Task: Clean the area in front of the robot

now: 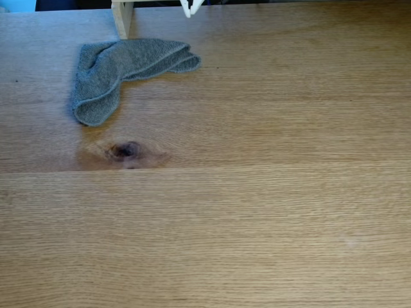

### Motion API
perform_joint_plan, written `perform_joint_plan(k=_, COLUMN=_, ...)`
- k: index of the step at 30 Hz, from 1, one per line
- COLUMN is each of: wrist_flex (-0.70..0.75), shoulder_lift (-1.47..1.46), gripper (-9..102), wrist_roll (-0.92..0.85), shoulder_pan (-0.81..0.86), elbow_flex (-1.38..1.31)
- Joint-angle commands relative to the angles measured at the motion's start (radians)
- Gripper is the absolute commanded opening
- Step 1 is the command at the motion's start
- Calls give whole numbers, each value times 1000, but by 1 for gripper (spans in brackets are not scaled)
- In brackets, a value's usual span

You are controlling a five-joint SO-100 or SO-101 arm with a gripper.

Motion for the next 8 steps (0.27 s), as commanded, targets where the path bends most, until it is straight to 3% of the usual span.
perform_joint_plan(k=1, wrist_flex=0, shoulder_lift=9, gripper=4, wrist_roll=-5, shoulder_pan=2, elbow_flex=121)
perform_joint_plan(k=8, wrist_flex=0, shoulder_lift=9, gripper=3, wrist_roll=-5, shoulder_pan=2, elbow_flex=121)
